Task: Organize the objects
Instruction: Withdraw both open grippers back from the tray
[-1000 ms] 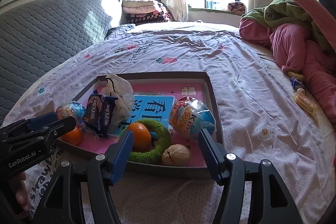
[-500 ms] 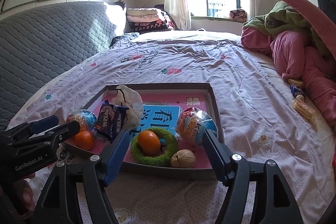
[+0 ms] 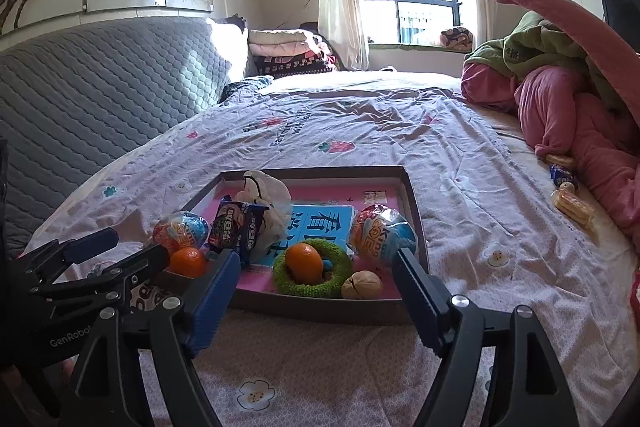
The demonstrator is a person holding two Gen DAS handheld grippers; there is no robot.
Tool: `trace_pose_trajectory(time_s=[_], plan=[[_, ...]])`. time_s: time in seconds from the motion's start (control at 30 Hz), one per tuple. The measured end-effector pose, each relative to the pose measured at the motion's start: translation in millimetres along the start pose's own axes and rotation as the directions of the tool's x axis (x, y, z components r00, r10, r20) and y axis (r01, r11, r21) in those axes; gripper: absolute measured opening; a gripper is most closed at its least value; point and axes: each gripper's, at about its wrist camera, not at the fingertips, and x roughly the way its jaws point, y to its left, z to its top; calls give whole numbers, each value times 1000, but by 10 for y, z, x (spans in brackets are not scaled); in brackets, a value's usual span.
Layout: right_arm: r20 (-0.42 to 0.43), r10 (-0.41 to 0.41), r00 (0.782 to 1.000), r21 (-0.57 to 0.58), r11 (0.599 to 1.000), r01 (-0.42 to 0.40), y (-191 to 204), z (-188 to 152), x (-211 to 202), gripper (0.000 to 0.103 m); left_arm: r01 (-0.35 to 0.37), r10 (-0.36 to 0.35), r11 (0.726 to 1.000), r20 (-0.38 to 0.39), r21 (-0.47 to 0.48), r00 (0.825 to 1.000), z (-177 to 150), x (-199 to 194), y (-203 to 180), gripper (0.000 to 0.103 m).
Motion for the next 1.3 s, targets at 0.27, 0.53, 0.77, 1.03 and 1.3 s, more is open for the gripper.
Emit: trace_pose_trajectory(time_s=[0.27, 0.53, 0.77, 1.03, 1.3], plan=[[1, 11, 1000, 6, 1000, -11, 31, -79, -71, 81, -20, 20, 1000, -15, -16, 1000, -108, -40, -24, 78], [17, -2, 1000, 38, 999, 2, -67, -126, -164, 84, -29, 29, 999, -4, -25, 1000, -160, -105, -9, 78], [9, 7, 1000, 25, 1000, -7, -36, -221, -200, 85, -49, 49, 999, -17, -12, 999, -259, -118, -16, 78], [-6, 8, 1000, 7, 1000, -8, 24, -306, -217, 85, -70, 69, 997, -44, -18, 997, -383, -108, 38, 78], [-16, 4, 1000, 7, 1000, -3, 21, -393, -241, 85, -64, 62, 998, -57, -28, 996, -465, -137, 66, 78]])
